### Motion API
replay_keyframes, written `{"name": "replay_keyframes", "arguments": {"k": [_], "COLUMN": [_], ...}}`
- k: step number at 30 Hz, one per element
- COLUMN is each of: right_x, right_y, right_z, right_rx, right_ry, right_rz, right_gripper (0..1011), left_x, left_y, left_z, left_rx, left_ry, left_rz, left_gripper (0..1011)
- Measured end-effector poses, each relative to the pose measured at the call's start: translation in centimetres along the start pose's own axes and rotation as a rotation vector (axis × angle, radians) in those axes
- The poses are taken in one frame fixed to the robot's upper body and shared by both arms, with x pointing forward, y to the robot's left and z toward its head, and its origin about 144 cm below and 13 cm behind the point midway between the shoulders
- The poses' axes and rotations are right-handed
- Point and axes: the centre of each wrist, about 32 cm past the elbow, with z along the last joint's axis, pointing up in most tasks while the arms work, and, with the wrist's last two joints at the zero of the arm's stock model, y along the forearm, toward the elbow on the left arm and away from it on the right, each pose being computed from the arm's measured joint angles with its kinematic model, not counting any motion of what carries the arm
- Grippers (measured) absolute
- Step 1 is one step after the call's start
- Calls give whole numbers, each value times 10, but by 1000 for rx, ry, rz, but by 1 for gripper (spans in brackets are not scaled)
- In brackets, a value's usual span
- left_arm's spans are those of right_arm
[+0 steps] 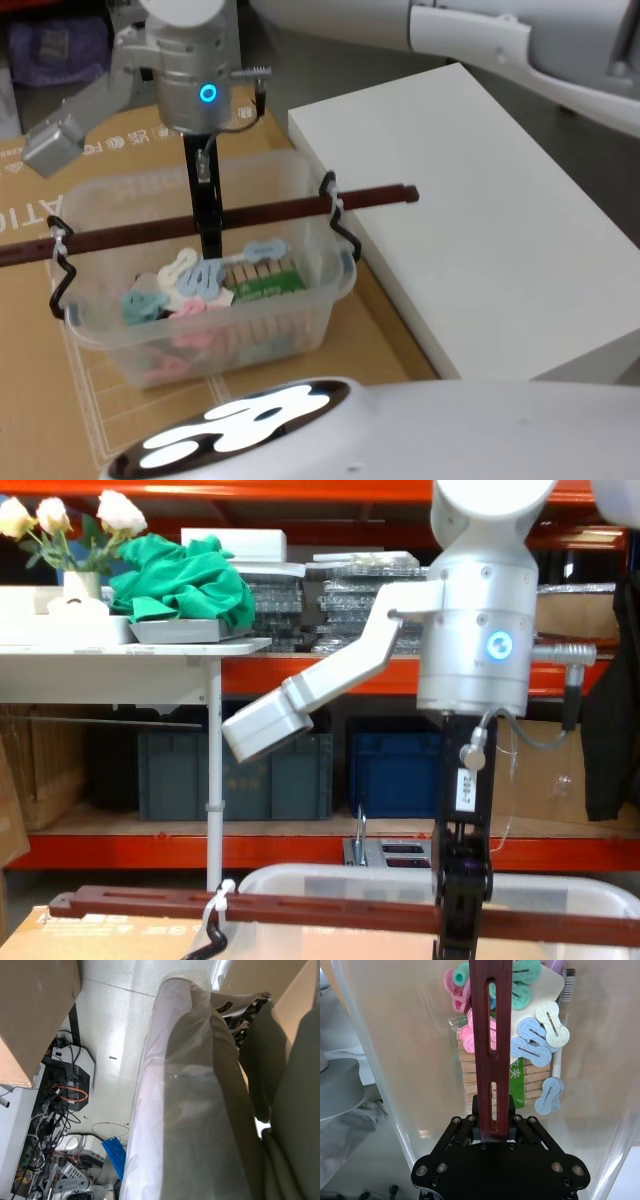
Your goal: Use one hand to grasp the basket and place it at the designated location.
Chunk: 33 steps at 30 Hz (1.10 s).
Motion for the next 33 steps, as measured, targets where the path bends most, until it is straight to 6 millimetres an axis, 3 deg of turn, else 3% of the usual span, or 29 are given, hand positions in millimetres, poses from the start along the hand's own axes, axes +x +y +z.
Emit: {"name": "replay_keyframes", "arguments": {"k": [16, 33], "right_x": [-18, -57], "right_y": [-45, -95], "right_z": [11, 12], "right_rx": [-51, -133], "right_ry": [3, 168], "right_rz": [-61, -160], "right_gripper": [226, 226], "left_x": [0, 0], "left_y": [0, 0], "left_z": [0, 0], "left_rx": [0, 0], "left_ry": [0, 0], "left_rz": [0, 0], "left_gripper": [0, 0]}}
